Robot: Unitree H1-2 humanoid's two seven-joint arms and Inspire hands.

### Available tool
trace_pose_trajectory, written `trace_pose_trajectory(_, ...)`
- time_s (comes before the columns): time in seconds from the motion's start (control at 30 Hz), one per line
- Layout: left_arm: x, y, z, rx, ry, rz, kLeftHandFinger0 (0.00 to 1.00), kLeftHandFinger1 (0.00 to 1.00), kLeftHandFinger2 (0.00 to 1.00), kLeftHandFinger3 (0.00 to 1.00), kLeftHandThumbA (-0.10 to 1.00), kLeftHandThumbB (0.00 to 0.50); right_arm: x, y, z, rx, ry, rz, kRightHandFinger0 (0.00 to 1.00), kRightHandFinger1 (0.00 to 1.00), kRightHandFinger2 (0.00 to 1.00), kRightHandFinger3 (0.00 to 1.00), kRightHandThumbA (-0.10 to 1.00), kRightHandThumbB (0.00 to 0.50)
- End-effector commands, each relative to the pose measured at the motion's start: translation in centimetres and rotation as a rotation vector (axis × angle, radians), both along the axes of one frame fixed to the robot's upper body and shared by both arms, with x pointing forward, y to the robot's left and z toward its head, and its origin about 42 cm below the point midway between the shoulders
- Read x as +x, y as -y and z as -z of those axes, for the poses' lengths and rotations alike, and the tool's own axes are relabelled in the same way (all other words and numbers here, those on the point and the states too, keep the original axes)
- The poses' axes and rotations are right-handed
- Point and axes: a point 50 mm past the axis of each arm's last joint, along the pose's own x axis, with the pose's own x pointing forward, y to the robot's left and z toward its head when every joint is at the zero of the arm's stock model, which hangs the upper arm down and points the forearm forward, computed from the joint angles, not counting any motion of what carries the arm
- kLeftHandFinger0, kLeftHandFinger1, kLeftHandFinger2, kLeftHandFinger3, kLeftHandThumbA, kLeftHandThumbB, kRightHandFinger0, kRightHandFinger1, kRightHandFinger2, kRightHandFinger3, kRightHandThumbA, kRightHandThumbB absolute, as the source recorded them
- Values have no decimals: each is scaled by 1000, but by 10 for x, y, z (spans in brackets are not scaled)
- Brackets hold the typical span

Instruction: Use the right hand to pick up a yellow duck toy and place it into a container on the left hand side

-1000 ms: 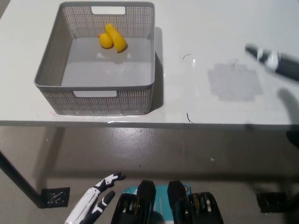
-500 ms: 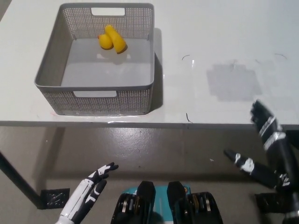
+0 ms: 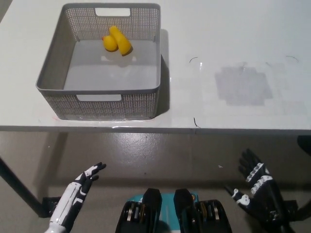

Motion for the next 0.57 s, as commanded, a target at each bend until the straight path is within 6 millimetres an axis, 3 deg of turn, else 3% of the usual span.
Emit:
trace_pose_trajectory(0.0,-2,1,-1,-49,55,-34,1000,1000,1000,1000,1000,307,5,-9,-1,4,87,-57,1000,1000,1000,1000,930,181)
trace_pose_trajectory(0.07,-2,0,0,-51,52,-33,1000,1000,1000,1000,1000,298,5,-9,2,5,62,-62,1000,1000,1000,1000,912,170)
trace_pose_trajectory(0.17,-5,0,1,-47,51,-31,1000,1000,1000,1000,1000,286,5,-8,8,19,36,-54,1000,1000,1000,1000,906,205)
trace_pose_trajectory(0.53,0,-1,0,-36,51,-40,1000,1000,1000,1000,1000,294,18,-8,9,12,19,-58,1000,1000,1000,1000,846,188)
